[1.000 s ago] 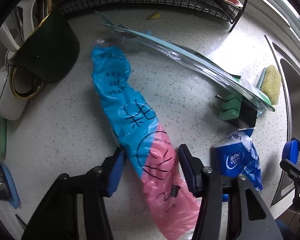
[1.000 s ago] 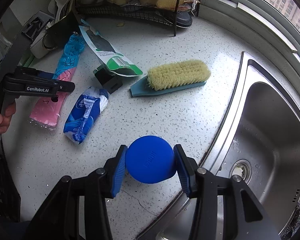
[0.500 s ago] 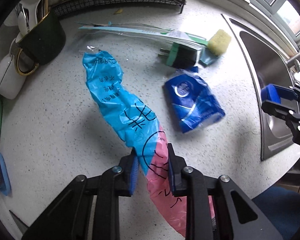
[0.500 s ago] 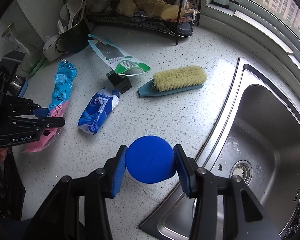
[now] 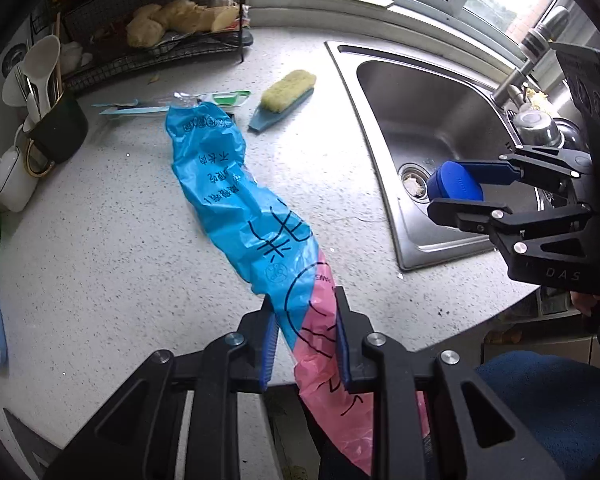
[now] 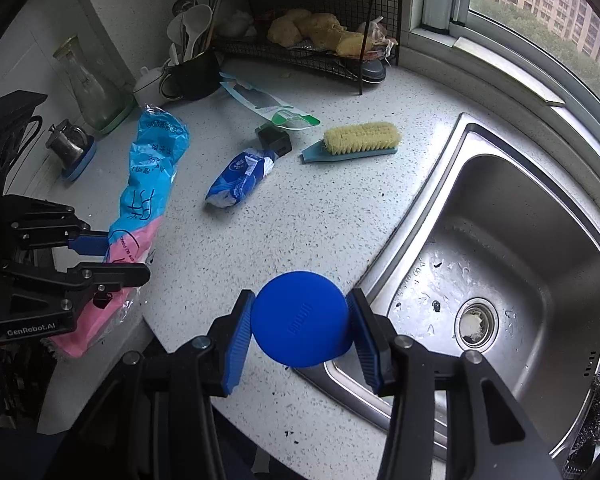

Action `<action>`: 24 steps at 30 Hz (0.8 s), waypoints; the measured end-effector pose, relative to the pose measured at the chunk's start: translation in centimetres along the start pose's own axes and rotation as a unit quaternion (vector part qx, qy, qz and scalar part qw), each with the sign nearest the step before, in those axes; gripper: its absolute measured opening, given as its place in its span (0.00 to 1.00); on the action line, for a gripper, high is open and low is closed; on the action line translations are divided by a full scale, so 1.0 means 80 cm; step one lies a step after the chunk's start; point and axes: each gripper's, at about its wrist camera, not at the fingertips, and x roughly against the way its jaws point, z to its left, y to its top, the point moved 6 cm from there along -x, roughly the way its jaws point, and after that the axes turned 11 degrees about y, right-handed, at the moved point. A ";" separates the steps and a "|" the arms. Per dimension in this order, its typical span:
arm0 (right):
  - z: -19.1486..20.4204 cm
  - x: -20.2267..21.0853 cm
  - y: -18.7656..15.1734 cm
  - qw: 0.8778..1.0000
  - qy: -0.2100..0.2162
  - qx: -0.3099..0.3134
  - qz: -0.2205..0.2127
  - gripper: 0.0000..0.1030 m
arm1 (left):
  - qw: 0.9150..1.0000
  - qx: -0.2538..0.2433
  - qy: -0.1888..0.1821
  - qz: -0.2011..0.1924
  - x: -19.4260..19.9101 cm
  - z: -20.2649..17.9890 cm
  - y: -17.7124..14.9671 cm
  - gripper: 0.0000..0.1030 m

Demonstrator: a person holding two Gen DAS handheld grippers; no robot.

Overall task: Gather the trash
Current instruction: 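Carry the blue lid and plastic bag down toward the red bin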

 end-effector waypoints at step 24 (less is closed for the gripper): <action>0.019 0.080 -0.241 1.000 0.019 0.004 -0.001 0.43 | 1.000 -0.028 -0.002 0.001 0.063 -0.220 -0.192 0.21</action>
